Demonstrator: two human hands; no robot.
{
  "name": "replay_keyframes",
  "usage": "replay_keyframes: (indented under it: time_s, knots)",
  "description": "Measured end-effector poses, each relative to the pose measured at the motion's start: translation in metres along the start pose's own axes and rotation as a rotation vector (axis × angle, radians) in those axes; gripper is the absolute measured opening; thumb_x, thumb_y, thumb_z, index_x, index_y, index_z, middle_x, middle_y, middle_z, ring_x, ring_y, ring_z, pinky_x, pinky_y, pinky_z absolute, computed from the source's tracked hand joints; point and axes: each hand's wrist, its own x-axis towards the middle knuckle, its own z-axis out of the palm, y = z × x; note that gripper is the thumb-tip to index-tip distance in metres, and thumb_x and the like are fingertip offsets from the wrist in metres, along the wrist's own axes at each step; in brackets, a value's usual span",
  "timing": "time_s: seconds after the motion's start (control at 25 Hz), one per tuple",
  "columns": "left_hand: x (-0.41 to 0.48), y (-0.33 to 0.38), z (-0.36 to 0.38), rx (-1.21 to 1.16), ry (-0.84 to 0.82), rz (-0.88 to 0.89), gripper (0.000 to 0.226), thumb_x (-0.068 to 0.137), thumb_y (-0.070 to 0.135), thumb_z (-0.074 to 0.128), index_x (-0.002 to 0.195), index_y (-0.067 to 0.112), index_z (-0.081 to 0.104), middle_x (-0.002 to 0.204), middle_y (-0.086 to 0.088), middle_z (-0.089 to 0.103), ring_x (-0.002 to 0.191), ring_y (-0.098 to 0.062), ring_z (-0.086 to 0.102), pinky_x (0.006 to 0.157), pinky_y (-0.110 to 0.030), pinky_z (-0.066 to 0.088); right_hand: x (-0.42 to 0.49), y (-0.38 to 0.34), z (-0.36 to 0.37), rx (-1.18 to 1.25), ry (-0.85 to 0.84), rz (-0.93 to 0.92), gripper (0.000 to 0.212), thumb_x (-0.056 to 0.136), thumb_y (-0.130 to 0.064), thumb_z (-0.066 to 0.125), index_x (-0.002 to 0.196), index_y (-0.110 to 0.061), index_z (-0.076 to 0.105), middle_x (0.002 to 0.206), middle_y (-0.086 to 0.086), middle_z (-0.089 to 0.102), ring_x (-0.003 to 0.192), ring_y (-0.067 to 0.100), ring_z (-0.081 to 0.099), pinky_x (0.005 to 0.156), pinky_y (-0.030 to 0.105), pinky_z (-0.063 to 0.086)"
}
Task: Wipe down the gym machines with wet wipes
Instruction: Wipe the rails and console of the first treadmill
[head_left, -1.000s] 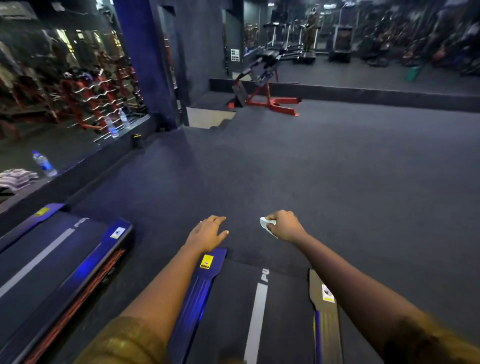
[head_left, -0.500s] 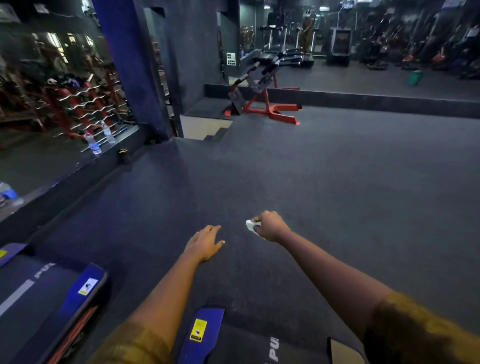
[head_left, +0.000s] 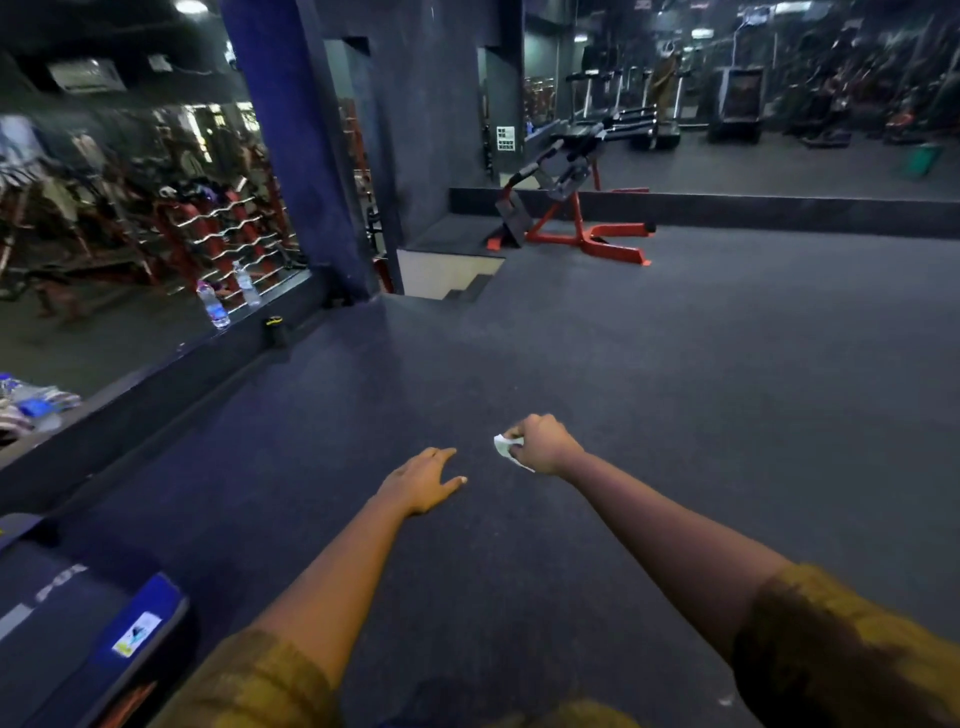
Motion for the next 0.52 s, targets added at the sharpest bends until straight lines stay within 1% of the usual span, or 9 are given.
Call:
replay_keyframes:
  time_s: [0.04,0.16,0.28,0.36,0.52]
  knots:
    - [0.017,-0.001,0.008,0.012,-0.013,-0.013,0.064,0.098,0.045,0.043,0.151,0.015,0.022,0.152,-0.008,0.03,0.139,-0.022,0.032,0.111,-0.035,0.028,0.015,0.009,0.005,-0.008,-0.014,-0.016,0.033,0.089,-0.024,0.051,0.118,-0.017,0.064,0.116,0.013,0.065,0.111,0.031,0.056,0.086,0.028,0.044]
    - [0.112,0.005,0.048,0.015,-0.009,-0.058,0.064,0.098,0.043,0.043,0.15,0.011,0.023,0.151,-0.011,0.031,0.139,-0.023,0.031,0.111,-0.03,0.025,0.098,0.07,0.034,-0.043,-0.035,-0.12,0.032,0.09,-0.022,0.052,0.119,-0.017,0.064,0.116,0.011,0.065,0.11,0.028,0.057,0.086,0.029,0.045]
    - [0.182,0.006,0.051,0.016,0.045,-0.109,0.063,0.098,0.044,0.043,0.149,0.013,0.025,0.15,-0.01,0.033,0.137,-0.024,0.033,0.111,-0.033,0.028,0.166,0.101,0.037,-0.035,-0.004,-0.175,0.032,0.091,-0.021,0.051,0.12,-0.018,0.063,0.116,0.012,0.065,0.109,0.028,0.057,0.085,0.029,0.045]
    - [0.201,0.0,0.045,-0.005,0.104,-0.154,0.061,0.098,0.044,0.043,0.148,0.014,0.028,0.148,-0.009,0.035,0.136,-0.025,0.036,0.11,-0.036,0.03,0.193,0.101,0.032,-0.029,-0.003,-0.217,0.033,0.091,-0.02,0.05,0.122,-0.017,0.062,0.119,0.012,0.063,0.112,0.029,0.055,0.089,0.03,0.044]
    - [0.206,-0.04,0.031,-0.069,0.118,-0.292,0.06,0.098,0.044,0.042,0.148,0.015,0.028,0.147,-0.009,0.037,0.134,-0.025,0.038,0.109,-0.039,0.033,0.24,0.068,0.026,-0.024,-0.055,-0.323,0.035,0.09,-0.017,0.048,0.122,-0.017,0.062,0.12,0.012,0.063,0.112,0.03,0.054,0.089,0.031,0.043]
